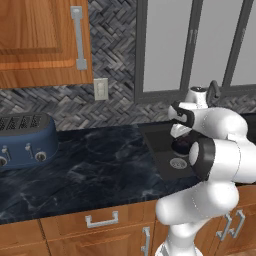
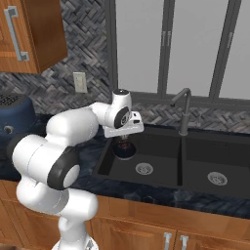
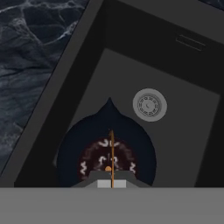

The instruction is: Place the teapot in the left basin and the bowl in the right basin of the sink.

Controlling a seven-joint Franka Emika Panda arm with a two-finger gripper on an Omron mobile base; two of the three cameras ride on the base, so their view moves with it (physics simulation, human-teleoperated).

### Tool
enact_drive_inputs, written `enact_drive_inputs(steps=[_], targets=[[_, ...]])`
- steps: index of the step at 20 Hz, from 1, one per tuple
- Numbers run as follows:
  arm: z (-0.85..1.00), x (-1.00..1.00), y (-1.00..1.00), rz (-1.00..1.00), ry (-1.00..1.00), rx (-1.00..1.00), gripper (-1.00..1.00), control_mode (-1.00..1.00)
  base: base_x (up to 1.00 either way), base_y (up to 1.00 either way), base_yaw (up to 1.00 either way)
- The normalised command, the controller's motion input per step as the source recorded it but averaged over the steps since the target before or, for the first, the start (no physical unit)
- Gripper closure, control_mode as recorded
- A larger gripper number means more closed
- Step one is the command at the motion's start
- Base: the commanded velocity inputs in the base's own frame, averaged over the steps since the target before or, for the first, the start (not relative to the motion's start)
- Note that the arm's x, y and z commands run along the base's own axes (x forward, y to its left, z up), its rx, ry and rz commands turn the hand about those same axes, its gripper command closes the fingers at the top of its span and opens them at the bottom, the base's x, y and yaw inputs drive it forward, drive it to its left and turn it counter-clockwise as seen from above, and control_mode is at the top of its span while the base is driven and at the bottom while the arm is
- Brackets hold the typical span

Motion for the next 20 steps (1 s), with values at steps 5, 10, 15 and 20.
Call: enact_drive_inputs(steps=[5, 10, 15, 20], targets=[[-0.28, 0.17, -0.03, 0.0, 0.0, 0.0, 1.0, -1.0, 0.0, 0.0, 0.0], [-0.28, 0.19, -0.02, 0.0, 0.0, 0.0, 1.0, -1.0, 0.0, 0.0, 0.0], [-0.29, 0.17, -0.02, 0.0, 0.0, 0.0, 1.0, -1.0, 0.0, 0.0, 0.0], [-0.31, 0.15, -0.01, 0.0, 0.0, 0.01, 1.0, -1.0, 0.0, 0.0, 0.0]])
